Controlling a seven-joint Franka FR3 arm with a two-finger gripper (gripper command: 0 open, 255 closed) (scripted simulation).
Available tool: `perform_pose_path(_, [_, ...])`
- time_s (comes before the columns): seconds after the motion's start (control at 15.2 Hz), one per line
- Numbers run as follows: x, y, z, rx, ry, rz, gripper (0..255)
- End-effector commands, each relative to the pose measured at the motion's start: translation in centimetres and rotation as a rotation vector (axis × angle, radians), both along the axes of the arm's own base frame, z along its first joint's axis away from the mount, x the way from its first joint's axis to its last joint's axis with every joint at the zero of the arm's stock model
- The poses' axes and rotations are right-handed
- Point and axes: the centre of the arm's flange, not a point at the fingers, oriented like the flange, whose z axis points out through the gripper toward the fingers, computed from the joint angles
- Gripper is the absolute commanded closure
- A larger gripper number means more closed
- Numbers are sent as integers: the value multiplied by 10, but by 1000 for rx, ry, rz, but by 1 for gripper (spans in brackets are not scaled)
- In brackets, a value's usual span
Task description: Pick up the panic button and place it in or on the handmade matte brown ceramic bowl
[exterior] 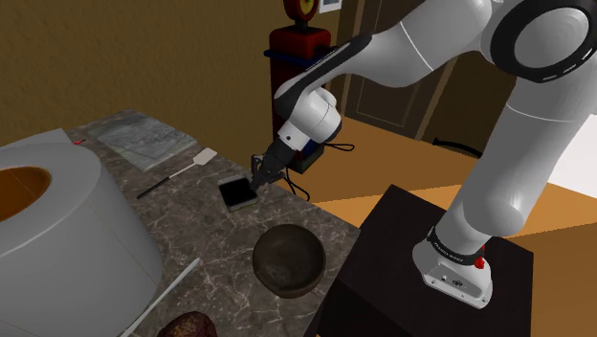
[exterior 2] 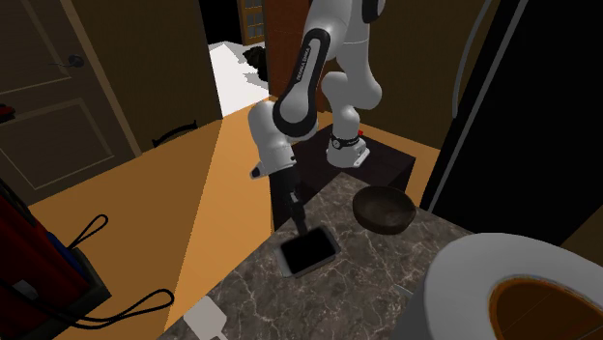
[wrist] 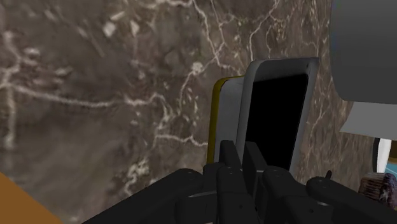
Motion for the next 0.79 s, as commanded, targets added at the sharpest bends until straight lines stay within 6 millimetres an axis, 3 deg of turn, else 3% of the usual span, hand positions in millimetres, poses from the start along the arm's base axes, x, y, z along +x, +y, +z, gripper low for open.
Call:
perform_pose_path(0.0, [0,0,9,0,1,0,255])
perform_pose_path(0.73, [0,0,67,0,1,0,255])
